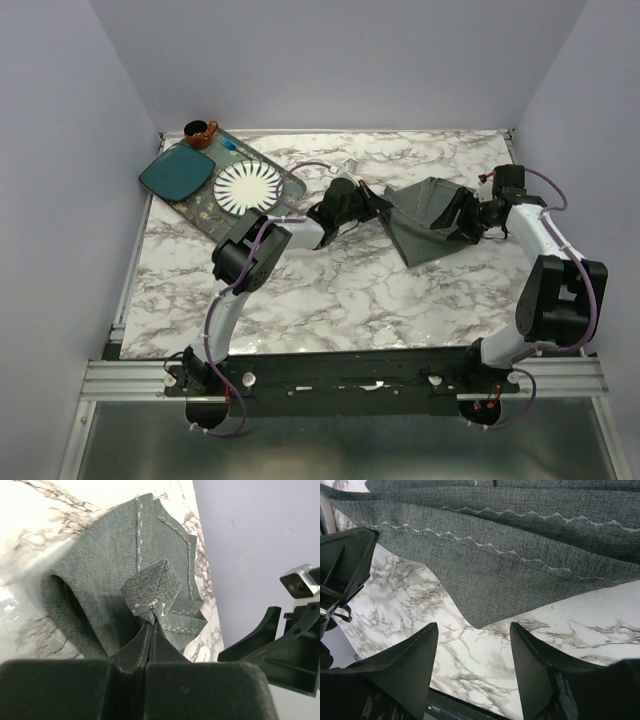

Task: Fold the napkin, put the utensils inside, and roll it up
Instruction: Fold the napkin

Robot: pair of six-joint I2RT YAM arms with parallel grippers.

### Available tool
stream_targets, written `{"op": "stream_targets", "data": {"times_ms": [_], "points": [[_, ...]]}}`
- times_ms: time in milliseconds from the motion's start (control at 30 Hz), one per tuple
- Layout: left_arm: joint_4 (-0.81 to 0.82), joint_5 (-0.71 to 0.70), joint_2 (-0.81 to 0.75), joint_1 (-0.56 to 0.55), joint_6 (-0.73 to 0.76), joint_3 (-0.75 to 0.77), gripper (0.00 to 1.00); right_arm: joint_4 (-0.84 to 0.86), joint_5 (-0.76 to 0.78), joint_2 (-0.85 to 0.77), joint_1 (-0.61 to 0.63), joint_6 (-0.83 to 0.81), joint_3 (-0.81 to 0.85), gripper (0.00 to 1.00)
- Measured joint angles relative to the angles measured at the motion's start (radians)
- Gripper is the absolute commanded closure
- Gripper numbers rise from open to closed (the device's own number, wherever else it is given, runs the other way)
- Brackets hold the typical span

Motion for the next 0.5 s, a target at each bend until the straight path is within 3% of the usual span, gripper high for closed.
{"op": "stream_targets", "data": {"times_ms": [400, 433, 500], "points": [[-0.026, -0.010, 0.040, 0.019, -0.032, 0.026, 0.98, 0.017, 0.000, 0.025, 0.008, 0.005, 0.000, 0.32], [-0.025, -0.009, 0.044, 0.022, -0.035, 0.027, 0.94, 0.019, 0.000, 0.028, 0.008, 0.004, 0.000, 0.32], [-0.025, -0.007, 0.048, 0.025, -0.040, 0.027, 0.74, 0.022, 0.000, 0.032, 0.008, 0.004, 0.000, 0.32]]}}
